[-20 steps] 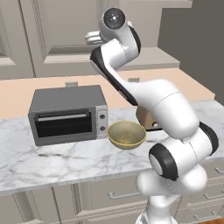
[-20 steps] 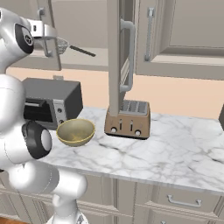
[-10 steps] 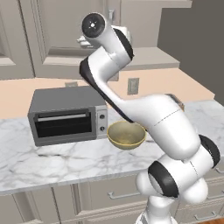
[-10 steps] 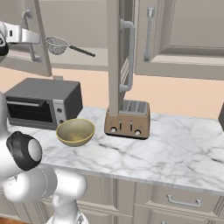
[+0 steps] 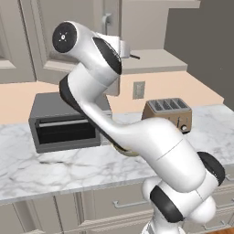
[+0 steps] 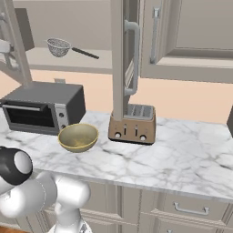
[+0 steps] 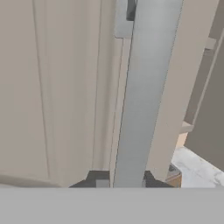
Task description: Open the cabinet and setup a tea strainer by placing it in the bowl upright.
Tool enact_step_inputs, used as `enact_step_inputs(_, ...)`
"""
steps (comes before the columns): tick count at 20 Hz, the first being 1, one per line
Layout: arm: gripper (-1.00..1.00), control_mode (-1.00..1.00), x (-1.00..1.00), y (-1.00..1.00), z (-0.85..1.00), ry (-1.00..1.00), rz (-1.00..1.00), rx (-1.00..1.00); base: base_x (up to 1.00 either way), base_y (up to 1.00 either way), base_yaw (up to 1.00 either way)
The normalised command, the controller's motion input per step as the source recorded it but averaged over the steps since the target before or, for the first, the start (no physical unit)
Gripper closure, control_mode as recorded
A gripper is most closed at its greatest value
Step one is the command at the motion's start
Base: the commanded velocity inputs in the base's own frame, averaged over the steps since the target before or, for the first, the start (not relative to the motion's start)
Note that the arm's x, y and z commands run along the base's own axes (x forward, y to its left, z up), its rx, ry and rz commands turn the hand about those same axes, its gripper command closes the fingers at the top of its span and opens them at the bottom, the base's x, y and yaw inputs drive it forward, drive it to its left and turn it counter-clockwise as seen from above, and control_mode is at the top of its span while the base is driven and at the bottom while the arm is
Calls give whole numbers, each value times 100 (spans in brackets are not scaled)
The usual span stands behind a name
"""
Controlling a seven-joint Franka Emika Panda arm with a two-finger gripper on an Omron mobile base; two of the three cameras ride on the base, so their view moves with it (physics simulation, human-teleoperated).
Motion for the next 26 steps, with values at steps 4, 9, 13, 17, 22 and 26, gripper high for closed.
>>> enact_step_inputs(4,100,-100,-50,62,0,0,-3,0,0,0,0)
enact_step_inputs(9,-100,-100,-5,22,0,0,-2,0,0,0,0)
enact_step_inputs(13,-100,-100,0,0,0,0,0,0,0,0,0)
enact_step_inputs(17,-100,-100,-8,0,0,0,0,0,0,0,0)
enact_step_inputs(22,-100,-100,-56,0,12,0,4,0,0,0,0)
enact_step_inputs(26,-100,-100,-63,-1,19,-1,4,8,0,0,0)
